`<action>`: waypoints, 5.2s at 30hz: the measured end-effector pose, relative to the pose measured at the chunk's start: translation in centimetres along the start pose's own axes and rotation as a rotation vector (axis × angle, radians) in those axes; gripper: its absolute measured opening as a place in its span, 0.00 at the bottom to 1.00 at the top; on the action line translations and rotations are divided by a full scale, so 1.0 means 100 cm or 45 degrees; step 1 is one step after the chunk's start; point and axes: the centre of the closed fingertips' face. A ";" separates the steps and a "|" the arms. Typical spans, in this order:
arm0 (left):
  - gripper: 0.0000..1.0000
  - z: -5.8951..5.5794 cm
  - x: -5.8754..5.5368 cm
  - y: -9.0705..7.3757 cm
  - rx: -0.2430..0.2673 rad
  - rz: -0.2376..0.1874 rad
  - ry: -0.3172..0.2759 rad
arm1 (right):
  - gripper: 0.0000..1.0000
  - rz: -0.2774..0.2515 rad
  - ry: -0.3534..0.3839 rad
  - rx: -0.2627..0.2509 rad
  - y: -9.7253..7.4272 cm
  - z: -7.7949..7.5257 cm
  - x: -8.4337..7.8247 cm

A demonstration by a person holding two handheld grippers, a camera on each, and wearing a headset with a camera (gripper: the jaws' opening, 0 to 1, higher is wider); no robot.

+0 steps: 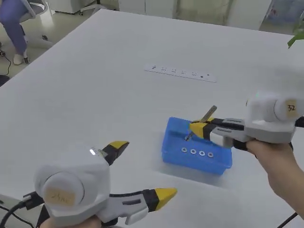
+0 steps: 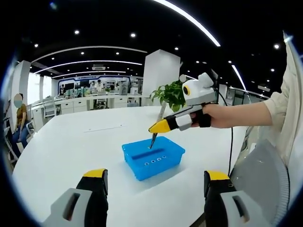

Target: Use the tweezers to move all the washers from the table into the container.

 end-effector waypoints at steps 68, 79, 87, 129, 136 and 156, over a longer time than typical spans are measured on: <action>0.38 -0.024 0.021 0.015 -0.347 0.178 0.143 | 0.03 -0.009 -0.159 0.112 -0.053 0.055 -0.023; 0.11 -0.042 0.046 0.047 -0.562 0.318 0.290 | 0.03 0.047 -0.263 0.262 -0.050 0.074 -0.010; 0.16 -0.056 0.055 0.053 -0.625 0.312 0.339 | 0.03 0.231 -0.409 0.329 -0.054 0.084 -0.040; 0.00 -0.065 -0.012 0.044 -0.807 0.639 0.648 | 0.18 0.543 -0.539 0.359 -0.059 0.087 -0.130; 0.00 -0.050 -0.017 0.035 -0.786 0.679 0.615 | 0.20 0.514 -0.440 0.274 -0.080 0.081 -0.137; 0.00 -0.037 -0.029 0.021 -0.758 0.736 0.613 | 0.22 0.412 -0.445 0.421 0.003 0.100 -0.130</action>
Point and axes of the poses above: the centre of the closed fingertips' face, and the gripper's own axes: y roughly forward along the fingers, z roughly to its left, x roughly out of its top, and after that the axes turned 3 degrees about -z, right-handed
